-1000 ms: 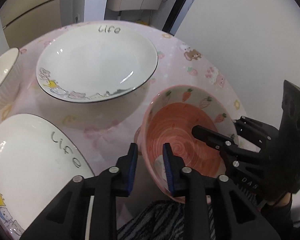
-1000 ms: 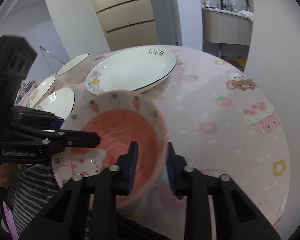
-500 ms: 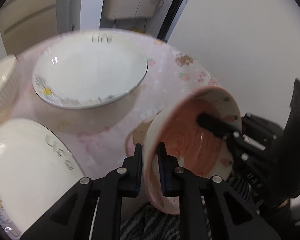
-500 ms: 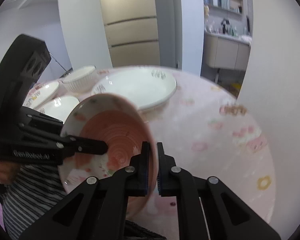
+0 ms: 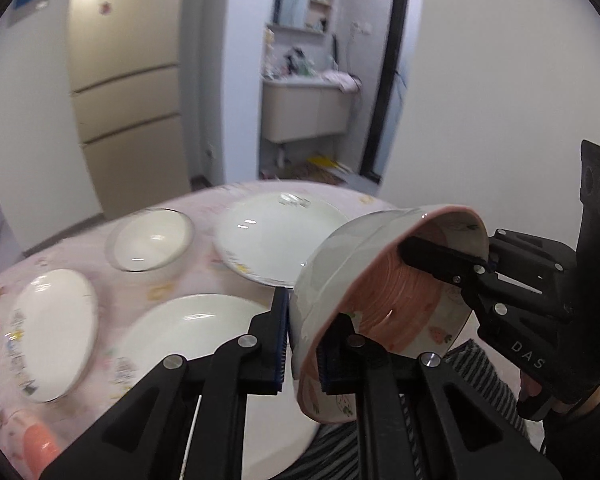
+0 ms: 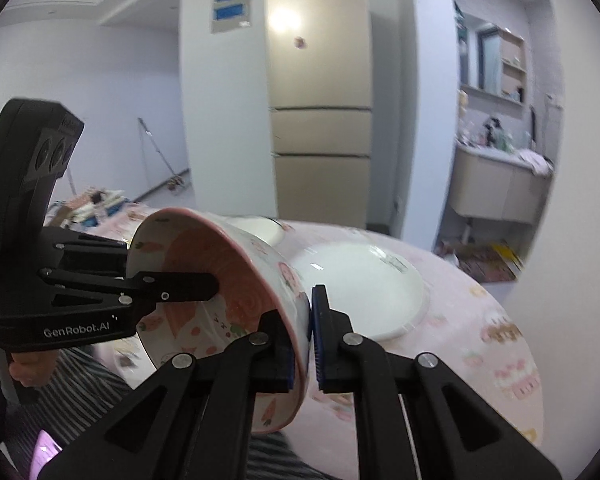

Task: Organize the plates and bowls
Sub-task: 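Lift the pink bowl with the right tool and carry it across the table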

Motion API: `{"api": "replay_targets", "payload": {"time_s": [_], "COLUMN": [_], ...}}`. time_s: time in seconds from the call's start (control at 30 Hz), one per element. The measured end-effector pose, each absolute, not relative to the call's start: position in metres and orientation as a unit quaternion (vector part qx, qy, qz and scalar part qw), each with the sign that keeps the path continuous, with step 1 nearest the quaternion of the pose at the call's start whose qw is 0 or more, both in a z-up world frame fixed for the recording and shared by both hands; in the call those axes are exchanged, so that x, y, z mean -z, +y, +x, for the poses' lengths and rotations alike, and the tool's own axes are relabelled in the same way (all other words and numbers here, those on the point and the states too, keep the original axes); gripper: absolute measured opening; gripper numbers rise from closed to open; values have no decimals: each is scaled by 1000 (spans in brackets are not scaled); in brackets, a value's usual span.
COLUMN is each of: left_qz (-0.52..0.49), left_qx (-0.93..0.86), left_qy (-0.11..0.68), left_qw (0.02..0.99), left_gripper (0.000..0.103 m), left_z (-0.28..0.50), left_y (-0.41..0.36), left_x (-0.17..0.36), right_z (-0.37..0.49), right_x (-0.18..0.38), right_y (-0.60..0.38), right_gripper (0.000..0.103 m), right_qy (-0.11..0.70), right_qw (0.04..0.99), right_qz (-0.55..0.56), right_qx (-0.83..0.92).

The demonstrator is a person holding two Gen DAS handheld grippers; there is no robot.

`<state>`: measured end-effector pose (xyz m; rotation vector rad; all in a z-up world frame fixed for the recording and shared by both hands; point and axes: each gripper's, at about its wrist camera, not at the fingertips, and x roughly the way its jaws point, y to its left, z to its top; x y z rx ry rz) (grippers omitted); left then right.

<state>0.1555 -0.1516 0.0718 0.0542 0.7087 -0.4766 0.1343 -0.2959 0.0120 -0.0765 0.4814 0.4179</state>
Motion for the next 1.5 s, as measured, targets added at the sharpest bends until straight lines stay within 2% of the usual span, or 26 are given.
{"api": "replay_targets", "payload": {"time_s": [0.43, 0.7, 1.2, 1.5], "left_qz": [-43, -55, -62, -81], "left_qx": [84, -9, -79, -66], "left_qy": [274, 265, 270, 292], "left_qw": [957, 963, 958, 951], "left_gripper": [12, 12, 12, 12], "left_z": [89, 48, 18, 25], "left_y": [23, 104, 152, 161], "left_x": [-106, -100, -85, -55], "right_z": [131, 132, 119, 129], "right_x": [-42, -39, -19, 1], "right_y": [-152, -78, -27, -14], "right_gripper": [8, 8, 8, 9], "right_qy": [183, 187, 221, 241], "right_qw": [917, 882, 849, 848], "right_qz": [-71, -86, -54, -61], "right_qx": [-347, -425, -477, -468]}}
